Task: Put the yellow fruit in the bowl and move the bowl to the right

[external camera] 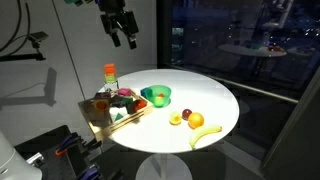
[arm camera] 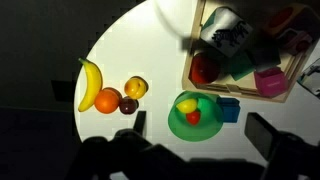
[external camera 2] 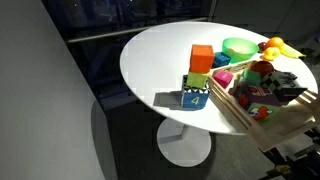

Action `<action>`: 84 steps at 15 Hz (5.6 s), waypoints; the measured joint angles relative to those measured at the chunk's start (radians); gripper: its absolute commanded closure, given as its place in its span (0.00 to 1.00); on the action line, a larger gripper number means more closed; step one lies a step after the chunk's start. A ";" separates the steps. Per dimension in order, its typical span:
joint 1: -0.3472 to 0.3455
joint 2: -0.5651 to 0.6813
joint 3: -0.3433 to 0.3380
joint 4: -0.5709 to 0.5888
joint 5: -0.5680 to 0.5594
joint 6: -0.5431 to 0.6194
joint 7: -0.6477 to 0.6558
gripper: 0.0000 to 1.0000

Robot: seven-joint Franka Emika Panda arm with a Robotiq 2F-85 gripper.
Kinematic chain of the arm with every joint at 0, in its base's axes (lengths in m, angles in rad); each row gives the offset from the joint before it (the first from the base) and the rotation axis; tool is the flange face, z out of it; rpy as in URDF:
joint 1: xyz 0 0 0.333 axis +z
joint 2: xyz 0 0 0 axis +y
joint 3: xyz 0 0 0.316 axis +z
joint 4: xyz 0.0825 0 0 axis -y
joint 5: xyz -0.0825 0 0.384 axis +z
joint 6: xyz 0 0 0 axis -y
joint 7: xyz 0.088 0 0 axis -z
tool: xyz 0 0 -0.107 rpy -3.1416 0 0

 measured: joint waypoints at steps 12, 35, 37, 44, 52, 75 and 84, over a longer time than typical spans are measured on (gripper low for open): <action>0.000 0.038 0.009 0.024 0.000 -0.002 0.014 0.00; -0.099 0.647 -0.013 0.425 0.000 -0.036 0.190 0.00; -0.109 0.676 -0.017 0.430 0.000 -0.002 0.170 0.00; -0.126 0.762 -0.020 0.429 0.000 0.157 0.141 0.00; -0.126 0.769 -0.020 0.428 0.000 0.165 0.141 0.00; -0.126 1.004 -0.009 0.419 0.000 0.303 0.126 0.00; -0.126 1.057 -0.010 0.421 0.000 0.378 0.109 0.53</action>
